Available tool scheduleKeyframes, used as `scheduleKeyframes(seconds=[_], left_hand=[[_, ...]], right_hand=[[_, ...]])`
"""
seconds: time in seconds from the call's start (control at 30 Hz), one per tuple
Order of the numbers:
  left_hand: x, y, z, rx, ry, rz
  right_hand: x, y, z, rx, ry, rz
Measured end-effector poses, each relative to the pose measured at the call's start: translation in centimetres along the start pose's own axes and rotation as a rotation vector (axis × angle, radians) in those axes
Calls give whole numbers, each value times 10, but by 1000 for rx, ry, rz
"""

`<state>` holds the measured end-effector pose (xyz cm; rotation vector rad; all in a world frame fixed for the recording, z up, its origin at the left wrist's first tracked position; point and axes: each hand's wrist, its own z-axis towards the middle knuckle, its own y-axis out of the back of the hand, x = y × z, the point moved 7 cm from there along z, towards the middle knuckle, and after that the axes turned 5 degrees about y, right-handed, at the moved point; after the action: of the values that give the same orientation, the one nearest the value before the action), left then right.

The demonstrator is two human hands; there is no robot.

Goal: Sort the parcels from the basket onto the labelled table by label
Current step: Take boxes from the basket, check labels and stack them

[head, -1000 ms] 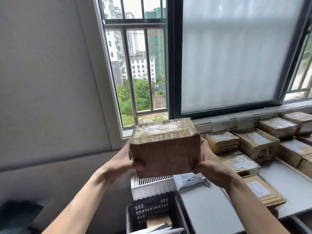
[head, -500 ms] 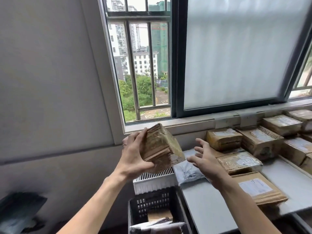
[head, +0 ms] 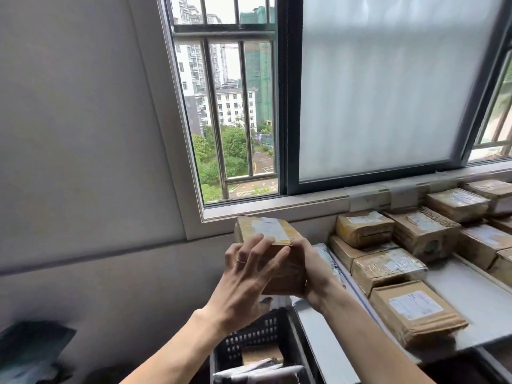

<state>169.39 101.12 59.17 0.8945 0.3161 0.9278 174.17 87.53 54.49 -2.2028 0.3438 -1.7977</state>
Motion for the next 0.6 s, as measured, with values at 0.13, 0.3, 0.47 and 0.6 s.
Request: scheduleKeyframes(seconds=[0.13, 0.3, 0.47, 0.6], left_hand=[[13, 2, -12, 17, 212, -401], [46, -1, -7, 132, 715, -786], [41, -31, -5, 507, 842, -1473], [36, -27, 2, 414, 867, -1640]], right_hand=[[6, 21, -5, -126, 191, -34], [19, 25, -19, -90, 407, -32], [21, 30, -28, -58, 531, -95], [17, 30, -34, -36, 565, -189]])
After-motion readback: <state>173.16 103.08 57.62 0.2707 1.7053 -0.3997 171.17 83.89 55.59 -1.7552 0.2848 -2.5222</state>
